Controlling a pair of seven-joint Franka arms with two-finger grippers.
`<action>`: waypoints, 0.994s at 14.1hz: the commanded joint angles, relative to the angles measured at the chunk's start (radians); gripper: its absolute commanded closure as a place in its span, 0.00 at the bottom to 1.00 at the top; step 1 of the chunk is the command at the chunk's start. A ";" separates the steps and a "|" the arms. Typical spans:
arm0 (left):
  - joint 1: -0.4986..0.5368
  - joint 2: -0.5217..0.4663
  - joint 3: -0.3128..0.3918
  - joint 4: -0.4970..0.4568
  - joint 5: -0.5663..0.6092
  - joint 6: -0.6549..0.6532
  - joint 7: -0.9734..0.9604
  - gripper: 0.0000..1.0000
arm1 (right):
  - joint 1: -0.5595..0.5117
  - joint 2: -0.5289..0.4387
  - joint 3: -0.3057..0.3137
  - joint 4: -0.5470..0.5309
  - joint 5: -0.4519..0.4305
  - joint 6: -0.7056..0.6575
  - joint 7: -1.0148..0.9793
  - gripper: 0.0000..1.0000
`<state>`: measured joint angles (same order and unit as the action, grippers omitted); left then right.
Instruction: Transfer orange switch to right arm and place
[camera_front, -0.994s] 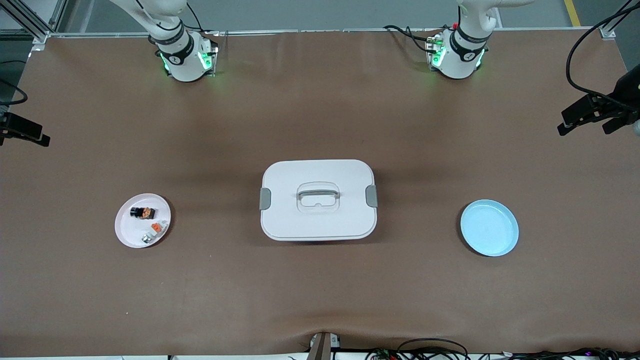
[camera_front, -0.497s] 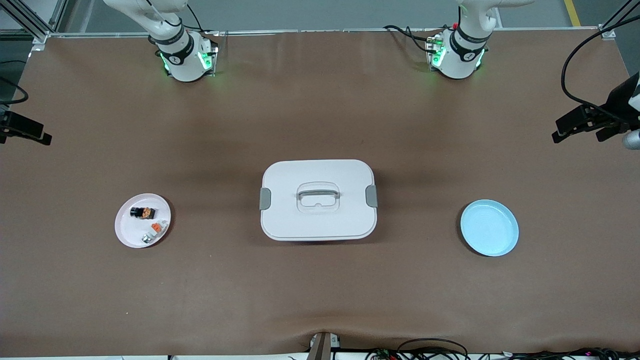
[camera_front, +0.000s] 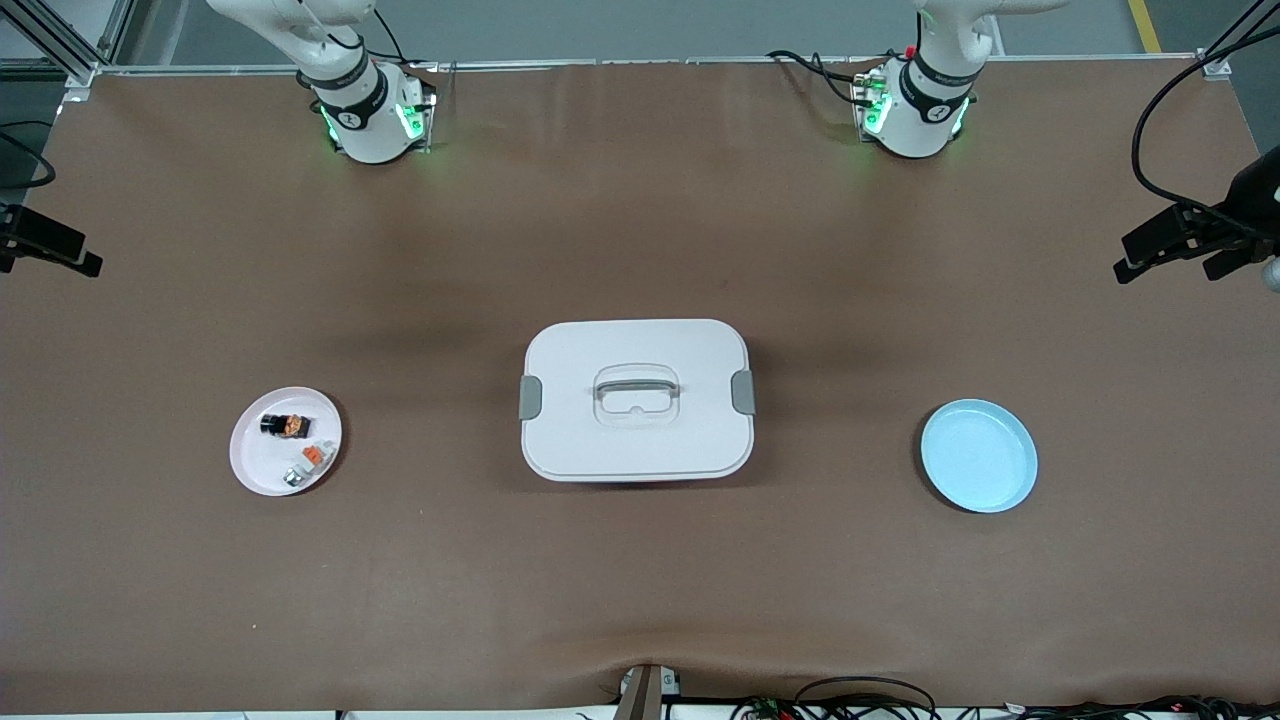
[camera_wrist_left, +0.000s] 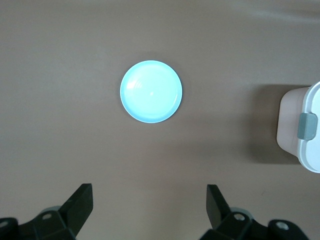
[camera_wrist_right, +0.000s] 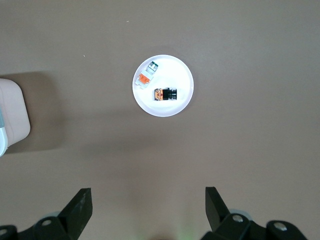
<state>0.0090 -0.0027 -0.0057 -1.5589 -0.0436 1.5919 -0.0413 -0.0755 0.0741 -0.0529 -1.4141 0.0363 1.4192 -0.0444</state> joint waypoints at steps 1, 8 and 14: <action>0.003 0.001 -0.004 0.019 0.013 -0.027 -0.008 0.00 | 0.010 -0.031 -0.010 -0.040 0.007 0.024 -0.009 0.00; 0.005 0.001 0.001 0.019 0.013 -0.027 -0.008 0.00 | 0.013 -0.066 -0.010 -0.089 -0.004 0.081 -0.058 0.00; 0.006 0.001 0.001 0.019 0.013 -0.029 -0.008 0.00 | 0.017 -0.066 -0.002 -0.075 -0.009 0.060 -0.026 0.00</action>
<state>0.0133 -0.0027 -0.0037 -1.5588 -0.0436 1.5858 -0.0420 -0.0695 0.0346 -0.0492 -1.4636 0.0347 1.4816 -0.0883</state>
